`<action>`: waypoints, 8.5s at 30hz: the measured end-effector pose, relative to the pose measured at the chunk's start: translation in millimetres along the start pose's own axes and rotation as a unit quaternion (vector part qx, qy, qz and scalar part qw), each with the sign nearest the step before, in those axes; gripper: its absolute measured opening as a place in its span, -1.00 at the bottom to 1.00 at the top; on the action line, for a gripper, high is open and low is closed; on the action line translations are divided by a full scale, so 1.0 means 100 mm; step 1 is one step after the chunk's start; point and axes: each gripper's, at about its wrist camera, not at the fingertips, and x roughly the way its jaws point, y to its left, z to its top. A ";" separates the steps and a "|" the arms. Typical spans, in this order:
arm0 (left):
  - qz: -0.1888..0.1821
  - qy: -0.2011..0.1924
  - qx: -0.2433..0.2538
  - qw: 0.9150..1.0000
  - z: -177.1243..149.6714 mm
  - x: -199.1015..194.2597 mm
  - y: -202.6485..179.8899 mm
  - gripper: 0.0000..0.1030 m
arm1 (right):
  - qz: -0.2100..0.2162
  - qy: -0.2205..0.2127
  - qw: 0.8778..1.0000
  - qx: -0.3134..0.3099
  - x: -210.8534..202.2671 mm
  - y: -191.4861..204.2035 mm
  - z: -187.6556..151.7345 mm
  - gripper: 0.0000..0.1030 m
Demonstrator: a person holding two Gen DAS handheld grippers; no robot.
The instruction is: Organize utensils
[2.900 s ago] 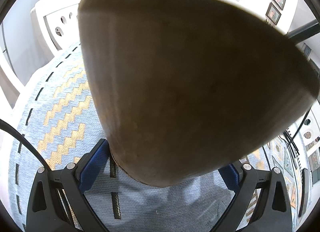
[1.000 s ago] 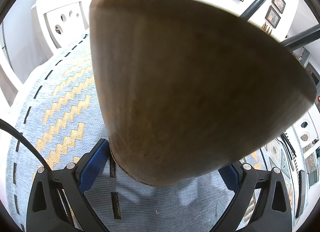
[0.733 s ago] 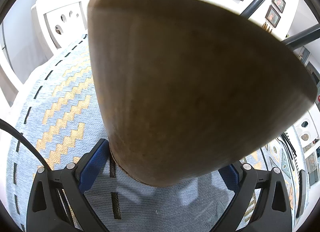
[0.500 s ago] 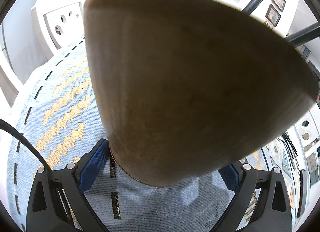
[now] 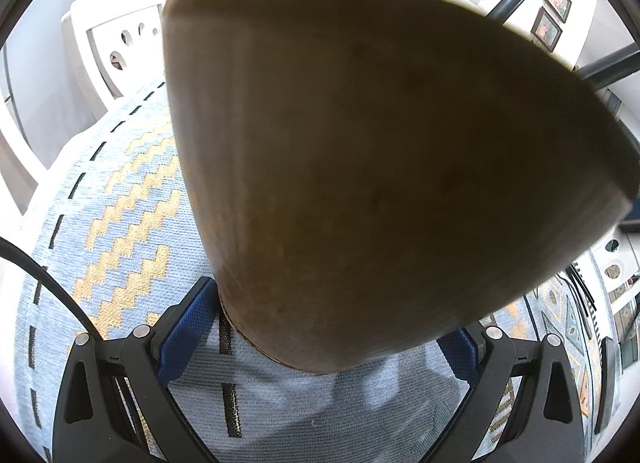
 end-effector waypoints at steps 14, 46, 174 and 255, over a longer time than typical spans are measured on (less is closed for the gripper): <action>0.001 0.001 0.001 1.000 0.00 0.01 0.00 0.93 | 0.015 0.103 0.971 -0.214 1.19 0.36 0.30 -0.29; 0.007 0.003 0.007 1.000 0.02 0.02 -0.05 0.94 | 0.097 0.089 0.958 0.257 0.35 -0.02 -1.31 -0.58; 0.007 0.006 0.009 1.000 0.04 0.05 -0.11 0.97 | 0.048 0.051 0.996 -0.059 1.54 0.10 1.26 -0.95; -0.003 0.002 0.000 1.000 0.02 -0.01 0.05 0.97 | 0.074 -0.264 0.961 0.026 -0.84 1.20 1.00 -0.70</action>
